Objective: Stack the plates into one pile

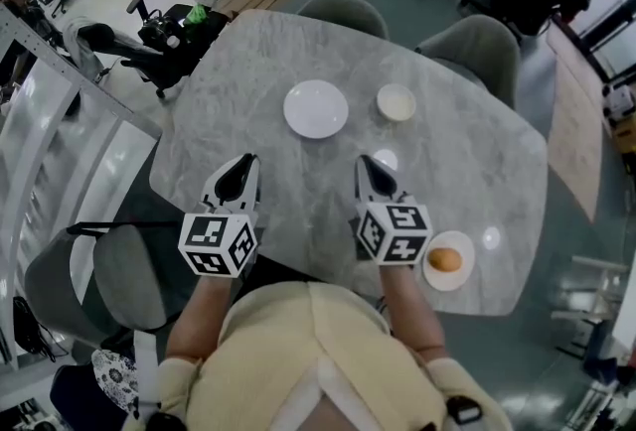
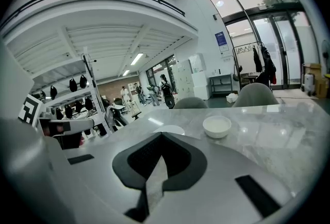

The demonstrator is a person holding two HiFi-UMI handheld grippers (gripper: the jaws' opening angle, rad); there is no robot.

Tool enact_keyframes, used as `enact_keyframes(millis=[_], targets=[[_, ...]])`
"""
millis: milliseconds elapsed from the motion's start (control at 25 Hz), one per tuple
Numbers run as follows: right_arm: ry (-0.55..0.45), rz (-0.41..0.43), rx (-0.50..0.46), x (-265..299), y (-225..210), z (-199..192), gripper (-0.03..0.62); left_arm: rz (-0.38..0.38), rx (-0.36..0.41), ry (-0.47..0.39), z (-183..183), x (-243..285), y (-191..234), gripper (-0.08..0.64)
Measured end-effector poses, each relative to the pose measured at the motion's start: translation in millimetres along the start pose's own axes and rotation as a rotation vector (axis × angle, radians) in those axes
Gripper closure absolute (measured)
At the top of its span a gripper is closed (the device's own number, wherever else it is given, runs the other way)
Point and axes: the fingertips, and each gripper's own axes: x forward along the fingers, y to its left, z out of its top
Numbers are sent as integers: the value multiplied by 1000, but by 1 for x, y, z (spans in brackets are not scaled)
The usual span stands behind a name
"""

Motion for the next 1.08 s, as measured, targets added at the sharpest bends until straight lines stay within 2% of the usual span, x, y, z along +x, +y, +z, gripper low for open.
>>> enact_keyframes(millis=[560, 760, 1080], targets=[[0, 73, -2, -27, 1, -9, 589, 50, -12, 30, -18, -26, -22, 525], [-4, 89, 5, -19, 5, -10, 589, 62, -9, 32, -15, -30, -13, 525], [-5, 77, -26, 3, 13, 0, 589, 1, -76, -4, 5, -15, 5, 525]])
